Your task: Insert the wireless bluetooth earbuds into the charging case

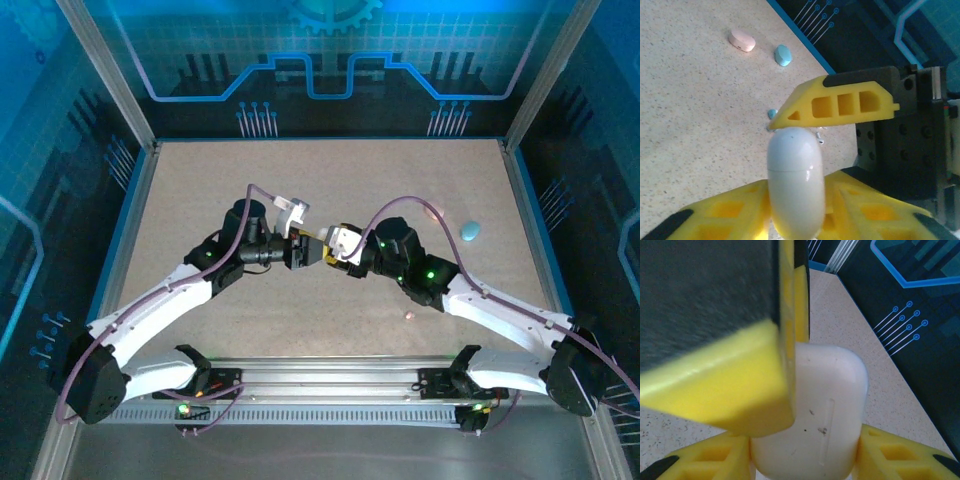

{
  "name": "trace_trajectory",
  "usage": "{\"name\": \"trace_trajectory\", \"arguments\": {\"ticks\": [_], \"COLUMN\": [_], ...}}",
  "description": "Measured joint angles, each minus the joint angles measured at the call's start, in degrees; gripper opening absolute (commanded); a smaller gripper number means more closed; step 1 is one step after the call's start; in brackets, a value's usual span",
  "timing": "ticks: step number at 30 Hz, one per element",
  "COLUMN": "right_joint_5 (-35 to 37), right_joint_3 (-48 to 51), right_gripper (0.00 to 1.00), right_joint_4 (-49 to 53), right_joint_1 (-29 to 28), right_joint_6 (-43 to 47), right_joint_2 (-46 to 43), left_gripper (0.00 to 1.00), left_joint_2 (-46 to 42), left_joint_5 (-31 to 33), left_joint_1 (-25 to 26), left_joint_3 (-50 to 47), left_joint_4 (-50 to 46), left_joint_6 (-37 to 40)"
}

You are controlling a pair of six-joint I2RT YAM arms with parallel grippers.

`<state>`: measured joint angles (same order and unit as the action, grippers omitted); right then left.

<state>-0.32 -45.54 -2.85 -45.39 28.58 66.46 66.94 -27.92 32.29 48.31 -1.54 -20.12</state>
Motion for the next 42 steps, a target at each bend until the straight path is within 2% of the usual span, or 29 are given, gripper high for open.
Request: {"name": "trace_trajectory", "arguments": {"ticks": [3, 5, 8, 11, 12, 15, 19, 21, 28, 34, 40, 42], "right_joint_5": [0.11, 0.07, -0.17, -0.37, -0.76, -1.60, -2.47, -3.87, -7.41, -9.57, -10.71, -10.86], "right_joint_3": [-0.11, -0.11, 0.09, 2.93, 4.13, 6.54, 9.01, 10.95, 11.15, 9.42, 8.85, 8.31], "right_gripper": [0.52, 0.59, 0.68, 0.77, 0.87, 0.84, 0.85, 0.79, 0.69, 0.61, 0.59, 0.56], "right_joint_4": [0.66, 0.83, -0.52, -6.01, -8.02, -11.80, -15.10, -17.46, -24.33, -25.29, -25.40, -25.35], "right_joint_1": [0.09, 0.09, 0.09, 1.03, 1.81, 4.26, 4.70, 4.87, 4.96, 4.96, 4.96, 4.96], "right_joint_6": [0.00, 0.00, -0.87, -2.60, -2.78, 0.24, 3.43, 3.96, 5.25, 6.97, 7.98, 8.57], "right_joint_2": [-0.37, -0.90, -3.34, -8.04, -9.44, -11.06, -9.73, -9.88, -9.81, -8.24, -7.74, -7.54], "left_gripper": [0.14, 0.09, 0.09, 0.09, 0.09, 0.09, 0.09, 0.08, 0.08, 0.08, 0.08, 0.08], "left_joint_2": [0.15, 0.11, -0.24, -1.99, -2.73, -5.03, -6.38, -6.47, -6.10, -5.31, -5.20, -5.11], "left_joint_5": [0.44, 0.57, 0.87, 0.92, 0.90, 0.85, 0.76, 0.61, 0.39, -0.22, -0.48, -0.63], "left_joint_1": [0.15, 0.33, 0.50, 0.50, 0.50, 0.50, 0.52, 0.50, 0.50, 0.50, 0.50, 0.50], "left_joint_3": [0.20, 0.20, 0.15, -0.52, -0.83, -2.78, -5.14, -6.23, -9.49, -9.60, -9.62, -9.64], "left_joint_4": [-0.26, 0.11, 1.11, 3.89, 4.96, 9.62, 15.04, 18.01, 26.88, 30.62, 31.50, 31.52], "left_joint_6": [0.17, -0.09, -0.72, -1.36, -1.97, -3.87, -5.97, -7.04, -11.52, -13.86, -14.51, -14.51]}}
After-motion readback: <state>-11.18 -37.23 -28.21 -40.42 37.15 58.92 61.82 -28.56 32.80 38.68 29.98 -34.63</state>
